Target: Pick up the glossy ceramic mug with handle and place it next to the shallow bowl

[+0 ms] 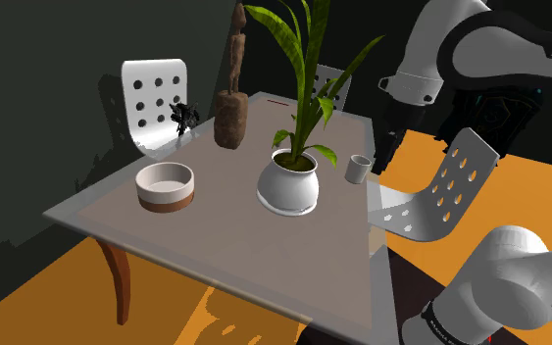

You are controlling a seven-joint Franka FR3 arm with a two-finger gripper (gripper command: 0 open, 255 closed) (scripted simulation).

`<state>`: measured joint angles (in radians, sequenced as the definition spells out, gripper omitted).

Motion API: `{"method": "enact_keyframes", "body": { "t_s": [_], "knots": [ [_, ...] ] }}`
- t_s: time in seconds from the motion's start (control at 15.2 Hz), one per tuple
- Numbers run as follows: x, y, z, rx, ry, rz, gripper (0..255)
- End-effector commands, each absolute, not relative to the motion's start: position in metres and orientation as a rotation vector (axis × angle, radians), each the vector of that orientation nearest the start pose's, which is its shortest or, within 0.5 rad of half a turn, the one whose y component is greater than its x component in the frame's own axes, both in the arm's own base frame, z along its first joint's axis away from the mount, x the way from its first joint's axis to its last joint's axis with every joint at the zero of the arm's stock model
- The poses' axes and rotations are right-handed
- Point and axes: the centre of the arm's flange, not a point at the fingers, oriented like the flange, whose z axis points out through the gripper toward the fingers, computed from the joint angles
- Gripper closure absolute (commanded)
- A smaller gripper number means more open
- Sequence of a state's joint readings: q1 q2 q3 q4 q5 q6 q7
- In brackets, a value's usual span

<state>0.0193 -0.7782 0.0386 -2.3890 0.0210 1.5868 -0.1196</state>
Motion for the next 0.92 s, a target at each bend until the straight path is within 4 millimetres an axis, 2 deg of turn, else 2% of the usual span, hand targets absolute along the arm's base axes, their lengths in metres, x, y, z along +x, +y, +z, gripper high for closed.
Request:
{"method": "enact_keyframes", "body": {
  "t_s": [0.0, 0.86],
  "knots": [
    [0.309, 0.023, 0.574, -3.136, -0.26, 0.039, 0],
    [0.388, -0.107, 0.502, -3.167, -0.272, 0.069, 0]
  ]
}}
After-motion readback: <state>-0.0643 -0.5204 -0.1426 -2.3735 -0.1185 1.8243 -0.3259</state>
